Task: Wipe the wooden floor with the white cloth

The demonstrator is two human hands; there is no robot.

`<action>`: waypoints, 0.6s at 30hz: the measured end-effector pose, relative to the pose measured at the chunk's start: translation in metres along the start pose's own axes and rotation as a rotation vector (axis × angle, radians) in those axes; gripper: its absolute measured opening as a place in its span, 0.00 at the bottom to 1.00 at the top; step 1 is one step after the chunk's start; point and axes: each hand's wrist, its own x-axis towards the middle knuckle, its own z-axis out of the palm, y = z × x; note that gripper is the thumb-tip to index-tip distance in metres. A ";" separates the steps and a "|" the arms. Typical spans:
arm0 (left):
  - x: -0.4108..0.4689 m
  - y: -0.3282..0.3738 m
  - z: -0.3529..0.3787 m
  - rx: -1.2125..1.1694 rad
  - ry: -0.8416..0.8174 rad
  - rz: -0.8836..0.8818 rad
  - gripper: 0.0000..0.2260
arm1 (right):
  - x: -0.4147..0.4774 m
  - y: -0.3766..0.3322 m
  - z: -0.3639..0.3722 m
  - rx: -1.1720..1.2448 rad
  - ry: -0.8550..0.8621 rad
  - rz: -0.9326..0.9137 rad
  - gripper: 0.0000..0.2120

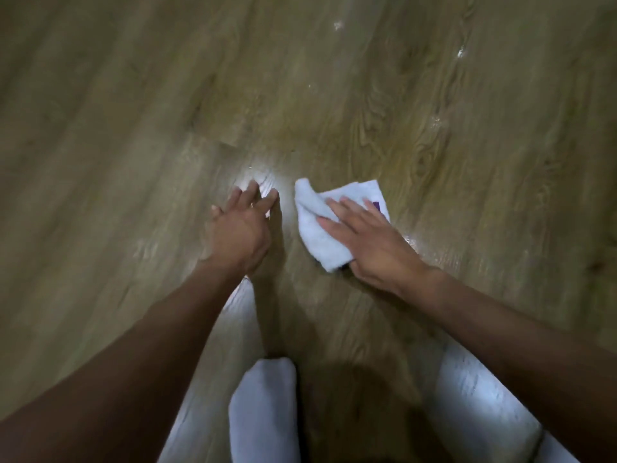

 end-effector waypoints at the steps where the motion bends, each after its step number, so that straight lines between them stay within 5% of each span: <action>1: 0.000 -0.003 0.002 0.002 0.021 0.014 0.23 | -0.009 0.001 0.001 0.016 -0.022 -0.045 0.36; 4: 0.000 -0.008 0.007 0.041 0.007 0.020 0.25 | -0.033 0.017 -0.007 0.057 -0.062 -0.058 0.31; 13: 0.001 -0.024 -0.026 0.060 -0.174 0.173 0.25 | 0.056 -0.027 -0.034 0.173 -0.151 0.358 0.27; 18: 0.005 -0.026 -0.035 0.004 -0.129 0.080 0.18 | 0.011 -0.063 -0.014 0.087 -0.280 -0.015 0.31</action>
